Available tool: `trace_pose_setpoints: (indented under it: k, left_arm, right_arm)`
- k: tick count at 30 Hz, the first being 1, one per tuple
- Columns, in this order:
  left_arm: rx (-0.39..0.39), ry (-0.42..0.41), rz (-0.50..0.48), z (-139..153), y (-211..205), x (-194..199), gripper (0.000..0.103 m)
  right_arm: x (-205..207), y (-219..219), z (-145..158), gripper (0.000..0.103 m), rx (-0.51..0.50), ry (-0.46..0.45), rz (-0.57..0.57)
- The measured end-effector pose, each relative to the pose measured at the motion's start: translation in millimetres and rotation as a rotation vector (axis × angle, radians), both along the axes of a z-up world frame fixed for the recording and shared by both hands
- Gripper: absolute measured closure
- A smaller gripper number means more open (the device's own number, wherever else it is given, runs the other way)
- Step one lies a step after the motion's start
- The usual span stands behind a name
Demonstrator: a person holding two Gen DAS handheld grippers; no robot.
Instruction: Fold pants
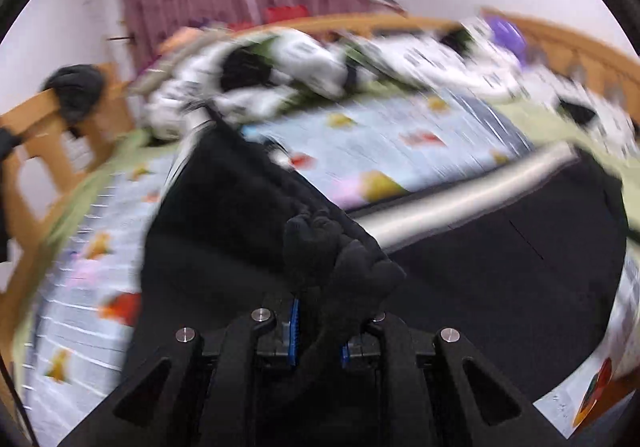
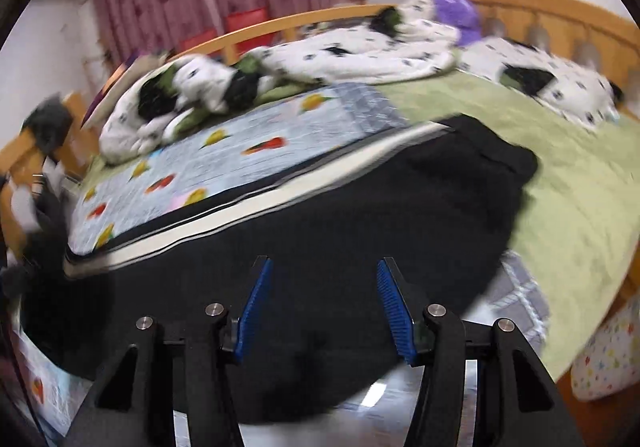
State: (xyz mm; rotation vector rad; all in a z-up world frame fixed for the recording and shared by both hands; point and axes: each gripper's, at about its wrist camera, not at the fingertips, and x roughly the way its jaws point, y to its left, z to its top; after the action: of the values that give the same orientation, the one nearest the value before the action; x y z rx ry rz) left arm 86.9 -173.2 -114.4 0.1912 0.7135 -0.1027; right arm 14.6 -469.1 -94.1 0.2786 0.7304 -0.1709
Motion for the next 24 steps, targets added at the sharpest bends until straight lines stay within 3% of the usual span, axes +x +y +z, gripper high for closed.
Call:
trace_pose_setpoints:
  k: [3, 5, 7, 9, 11, 13, 16, 21, 23, 24]
  left_arm:
    - [0.011, 0.099, -0.074, -45, -50, -12, 0.09]
    - [0.092, 0.041, -0.049, -56, -71, -32, 0.09]
    - [0.121, 0.022, -0.052, -58, -72, -42, 0.089]
    - [0.056, 0.046, -0.081, -53, -60, -46, 0.089]
    - [-0.044, 0.101, -0.133, -46, -48, -44, 0.071]
    - [-0.082, 0.161, -0.165, -40, -33, -48, 0.057]
    - [-0.135, 0.174, -0.174, -32, 3, -66, 0.042]
    - [-0.132, 0.098, -0.061, -19, 89, -106, 0.038]
    - [-0.111, 0.068, 0.016, -20, 122, -117, 0.029]
    - [-0.102, 0.073, 0.039, -22, 134, -115, 0.029]
  right_arm:
    - [-12, -28, -8, 0.049, 0.036, 0.002, -0.059]
    - [-16, -41, -15, 0.049, 0.056, 0.025, -0.085]
    - [-16, -48, -20, 0.049, 0.081, 0.041, -0.099]
    - [-12, -46, -21, 0.049, 0.101, 0.041, -0.074]
    - [-8, -36, -20, 0.049, 0.077, 0.036, -0.046]
    - [1, -17, -18, 0.049, 0.048, 0.035, 0.002]
    - [7, 7, -18, 0.049, 0.052, 0.034, 0.072]
    - [25, 60, -19, 0.049, 0.122, 0.047, 0.231]
    - [35, 81, -22, 0.048, 0.171, 0.062, 0.283]
    - [41, 92, -26, 0.048, 0.197, 0.077, 0.307]
